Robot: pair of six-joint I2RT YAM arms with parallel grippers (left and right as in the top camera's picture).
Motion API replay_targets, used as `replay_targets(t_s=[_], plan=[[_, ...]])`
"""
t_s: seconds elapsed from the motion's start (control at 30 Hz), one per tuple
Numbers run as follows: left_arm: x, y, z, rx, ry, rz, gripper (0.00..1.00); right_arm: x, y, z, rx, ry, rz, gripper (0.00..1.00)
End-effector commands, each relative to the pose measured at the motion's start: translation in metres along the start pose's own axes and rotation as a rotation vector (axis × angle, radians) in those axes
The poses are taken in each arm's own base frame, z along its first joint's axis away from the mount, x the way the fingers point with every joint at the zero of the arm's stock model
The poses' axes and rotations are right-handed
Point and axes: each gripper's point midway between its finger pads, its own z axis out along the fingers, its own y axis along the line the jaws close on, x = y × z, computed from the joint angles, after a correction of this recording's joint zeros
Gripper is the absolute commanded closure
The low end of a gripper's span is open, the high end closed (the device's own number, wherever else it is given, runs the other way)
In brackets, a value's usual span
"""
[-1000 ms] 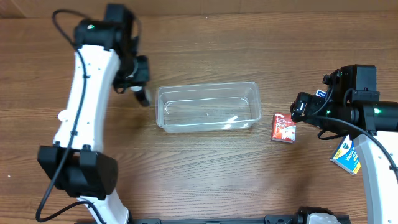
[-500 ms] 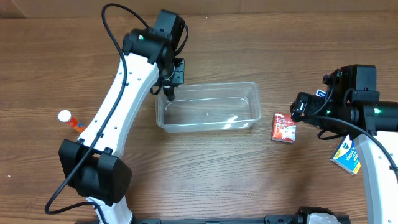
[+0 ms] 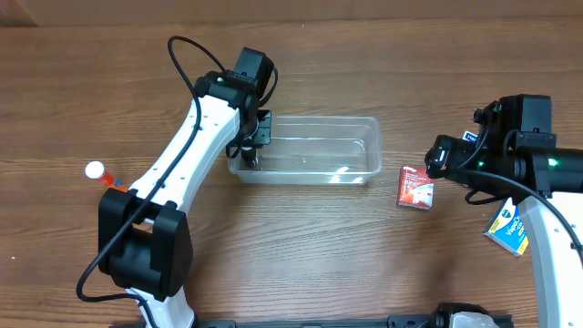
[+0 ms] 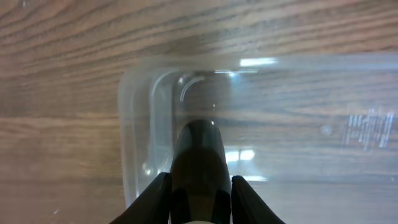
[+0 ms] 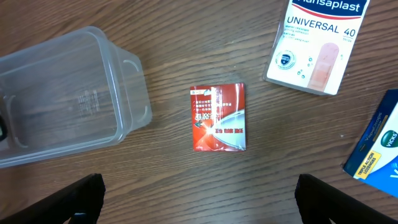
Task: Pack container
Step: 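Lower the bottle into the container's left end and release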
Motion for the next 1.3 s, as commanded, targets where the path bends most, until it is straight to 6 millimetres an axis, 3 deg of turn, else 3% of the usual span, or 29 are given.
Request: replay_targets(t_s=[0.0,0.27,0.3,0.33,0.37,0.5,0.9,1.0,1.1,1.17,1.2,1.27], plan=[[-0.003,0.003,0.007,-0.011,-0.030,-0.019,0.96,-0.009,0.003,-0.008,-0.013,-0.033,-0.001,0.00],[-0.020,0.007,0.009,-0.042,-0.112,-0.017,0.92,-0.008,0.003,-0.008,-0.012,-0.030,-0.001,0.00],[-0.020,0.007,0.009,-0.042,-0.111,-0.017,0.81,-0.008,0.003,-0.008,-0.012,-0.030,-0.001,0.00],[-0.020,0.007,0.009,-0.042,-0.111,-0.017,0.62,-0.008,0.003,-0.008,-0.012,-0.030,-0.001,0.00],[-0.020,0.007,0.009,-0.042,-0.111,-0.017,0.51,-0.008,0.003,-0.008,-0.012,-0.030,-0.001,0.00],[-0.020,0.007,0.009,-0.041,-0.110,-0.017,0.44,-0.008,0.003,-0.008,-0.012,-0.030,-0.001,0.00],[-0.024,0.005,0.006,-0.031,-0.121,-0.017,0.42,-0.008,0.003,-0.008,-0.012,-0.030,-0.001,0.00],[-0.036,0.002,-0.012,-0.018,-0.160,-0.015,0.42,-0.008,0.003,-0.008,-0.012,-0.030,-0.001,0.00],[-0.046,0.003,-0.053,-0.007,-0.205,0.005,0.36,-0.008,0.003,-0.008,-0.012,-0.030,-0.001,0.00],[-0.040,0.011,-0.086,-0.009,-0.205,-0.001,0.17,-0.008,0.003,-0.008,-0.012,-0.030,-0.001,0.00],[-0.029,0.025,-0.112,-0.013,-0.197,-0.025,0.00,-0.008,0.003,-0.008,-0.011,-0.030,-0.001,0.00],[-0.006,0.051,-0.140,-0.028,-0.176,-0.105,0.00,-0.008,0.003,-0.008,-0.011,-0.030,-0.001,0.00]])
